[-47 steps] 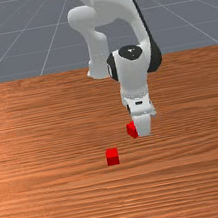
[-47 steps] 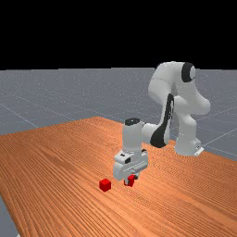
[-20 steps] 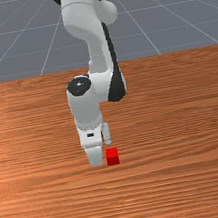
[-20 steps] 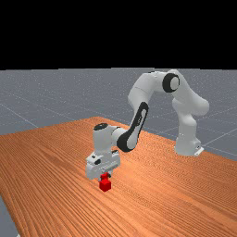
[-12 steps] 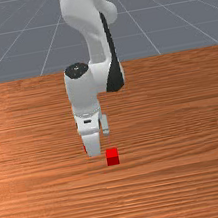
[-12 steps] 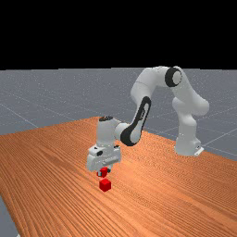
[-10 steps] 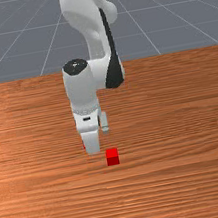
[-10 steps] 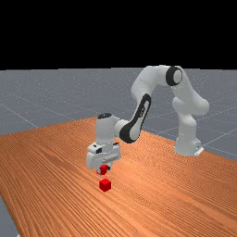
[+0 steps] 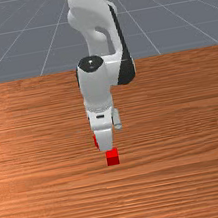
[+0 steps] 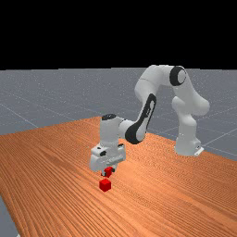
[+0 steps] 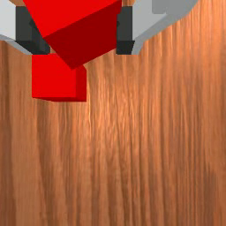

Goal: Stack all the cube

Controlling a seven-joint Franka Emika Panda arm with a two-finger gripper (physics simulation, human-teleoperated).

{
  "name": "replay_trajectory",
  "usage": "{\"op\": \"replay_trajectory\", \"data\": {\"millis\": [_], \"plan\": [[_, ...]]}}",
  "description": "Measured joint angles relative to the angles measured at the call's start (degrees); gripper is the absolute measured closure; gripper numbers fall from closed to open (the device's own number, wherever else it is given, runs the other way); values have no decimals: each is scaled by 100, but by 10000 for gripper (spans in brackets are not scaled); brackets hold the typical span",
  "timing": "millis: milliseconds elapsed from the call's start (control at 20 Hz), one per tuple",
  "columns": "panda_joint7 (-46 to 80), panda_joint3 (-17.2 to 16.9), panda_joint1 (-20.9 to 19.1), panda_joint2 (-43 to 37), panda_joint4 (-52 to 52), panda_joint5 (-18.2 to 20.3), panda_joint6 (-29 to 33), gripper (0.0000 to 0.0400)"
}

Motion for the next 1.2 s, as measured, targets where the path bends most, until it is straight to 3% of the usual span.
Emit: {"op": "replay_trajectory", "data": {"millis": [450,750,1200], "plan": [[-20,25,-16,633,992,25,-681,181],[110,-29,-19,711,971,45,-134,186],[257,-8,151,678,963,15,-168,186]]}}
